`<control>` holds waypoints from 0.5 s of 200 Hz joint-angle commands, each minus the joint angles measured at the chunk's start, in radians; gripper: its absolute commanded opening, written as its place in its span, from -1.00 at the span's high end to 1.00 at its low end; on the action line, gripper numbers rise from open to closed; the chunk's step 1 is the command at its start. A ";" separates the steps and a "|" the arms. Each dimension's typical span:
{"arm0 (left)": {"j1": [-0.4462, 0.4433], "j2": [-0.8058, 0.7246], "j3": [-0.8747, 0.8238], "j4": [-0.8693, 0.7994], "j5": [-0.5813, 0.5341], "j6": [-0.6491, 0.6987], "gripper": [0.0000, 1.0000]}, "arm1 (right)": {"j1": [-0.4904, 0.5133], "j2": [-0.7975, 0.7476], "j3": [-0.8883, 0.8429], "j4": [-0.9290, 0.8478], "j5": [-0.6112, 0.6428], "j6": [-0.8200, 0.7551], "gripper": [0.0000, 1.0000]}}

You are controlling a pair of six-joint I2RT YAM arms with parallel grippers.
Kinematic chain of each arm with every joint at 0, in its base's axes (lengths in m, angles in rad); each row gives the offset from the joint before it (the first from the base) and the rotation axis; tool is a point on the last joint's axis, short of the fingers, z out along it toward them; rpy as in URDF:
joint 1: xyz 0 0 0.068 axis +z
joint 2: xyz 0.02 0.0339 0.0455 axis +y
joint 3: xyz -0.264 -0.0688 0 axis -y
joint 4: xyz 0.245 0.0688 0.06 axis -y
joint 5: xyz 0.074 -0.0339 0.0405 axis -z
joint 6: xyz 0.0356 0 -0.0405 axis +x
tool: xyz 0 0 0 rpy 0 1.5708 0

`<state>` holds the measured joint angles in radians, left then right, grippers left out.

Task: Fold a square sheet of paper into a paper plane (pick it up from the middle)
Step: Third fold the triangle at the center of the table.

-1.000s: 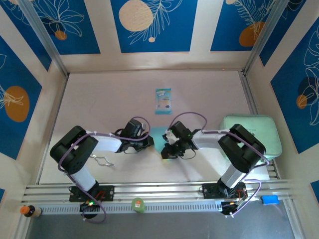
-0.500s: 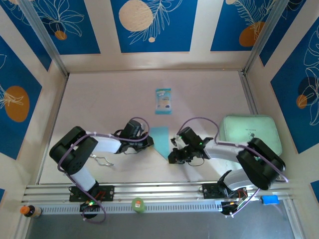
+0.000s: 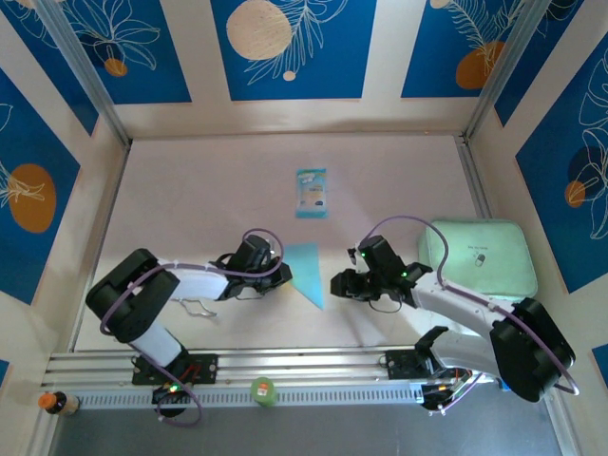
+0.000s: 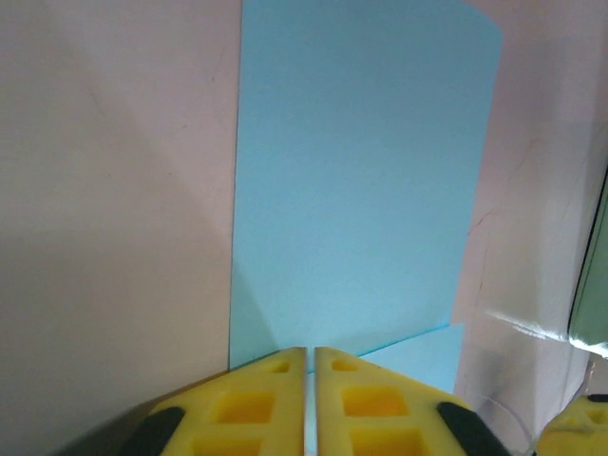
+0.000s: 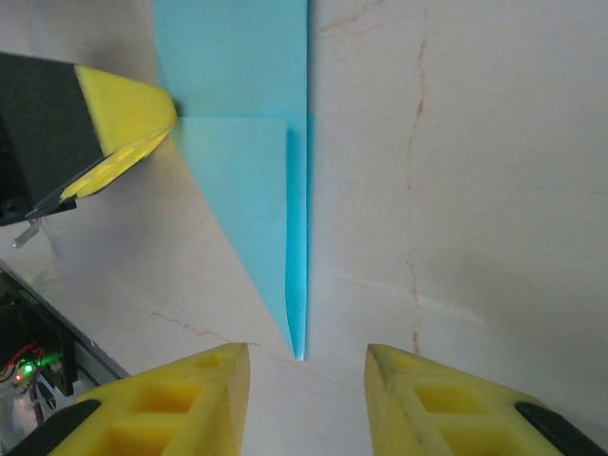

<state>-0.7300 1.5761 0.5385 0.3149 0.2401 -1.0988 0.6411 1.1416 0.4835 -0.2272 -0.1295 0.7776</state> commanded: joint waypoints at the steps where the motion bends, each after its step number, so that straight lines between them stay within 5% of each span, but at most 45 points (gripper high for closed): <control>1: -0.006 -0.062 0.043 -0.075 -0.045 0.071 0.68 | 0.001 0.021 0.061 -0.011 0.014 0.036 0.21; 100: 0.070 -0.195 0.052 -0.210 0.003 0.279 0.34 | 0.102 0.113 0.122 0.074 0.141 0.119 0.13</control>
<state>-0.7006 1.4269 0.5907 0.1398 0.2119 -0.9005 0.7124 1.2102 0.5495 -0.1764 -0.0490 0.8845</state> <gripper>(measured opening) 0.327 0.436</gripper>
